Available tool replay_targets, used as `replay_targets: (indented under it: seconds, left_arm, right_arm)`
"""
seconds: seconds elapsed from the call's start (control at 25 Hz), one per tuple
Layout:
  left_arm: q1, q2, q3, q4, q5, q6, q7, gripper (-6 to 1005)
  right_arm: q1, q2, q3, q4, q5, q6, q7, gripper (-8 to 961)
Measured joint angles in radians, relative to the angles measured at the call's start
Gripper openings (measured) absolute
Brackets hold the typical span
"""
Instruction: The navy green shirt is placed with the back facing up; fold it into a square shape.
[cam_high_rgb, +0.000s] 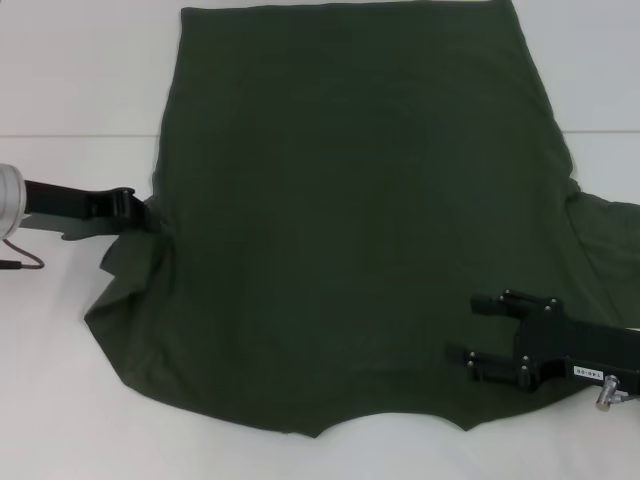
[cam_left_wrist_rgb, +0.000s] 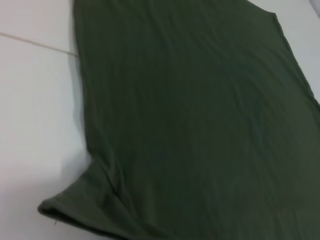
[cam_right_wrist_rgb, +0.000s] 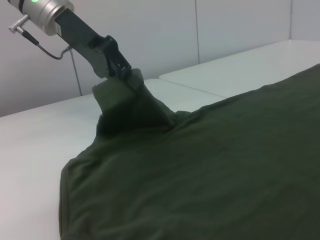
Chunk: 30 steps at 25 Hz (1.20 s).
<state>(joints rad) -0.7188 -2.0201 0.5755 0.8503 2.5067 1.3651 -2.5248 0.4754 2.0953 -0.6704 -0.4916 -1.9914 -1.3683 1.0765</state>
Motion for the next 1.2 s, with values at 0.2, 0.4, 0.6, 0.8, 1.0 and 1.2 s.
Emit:
replay_targets:
  seconds: [0.2, 0.4, 0.6, 0.8, 1.0, 1.2]
  left_arm:
    - [-0.008, 0.010, -0.009, -0.005, -0.029, 0.004, -0.020, 50]
    - [-0.025, 0.026, -0.032, -0.009, -0.067, 0.042, -0.038, 50]
    - [-0.043, 0.027, -0.035, -0.031, -0.092, 0.061, -0.055, 50]
    - [-0.048, 0.014, -0.032, -0.092, -0.100, 0.007, -0.063, 51]
    - [-0.043, 0.001, -0.042, -0.160, -0.136, -0.059, -0.082, 51]
    - [-0.012, -0.014, -0.048, -0.237, -0.284, -0.081, -0.063, 51]
  right_arm:
    - [0.002, 0.000, 0.000, 0.001, -0.002, 0.000, -0.001, 825]
    - [0.002, 0.000, -0.001, 0.002, -0.004, -0.001, -0.001, 825]
    - [0.004, 0.000, -0.001, 0.005, -0.004, 0.000, -0.001, 825]
    - [0.008, 0.000, -0.002, 0.024, -0.004, 0.001, -0.002, 826]
    - [0.010, -0.002, -0.001, 0.026, -0.004, 0.002, -0.003, 826]
    - [0.011, -0.001, -0.001, 0.026, -0.004, 0.002, -0.003, 826]
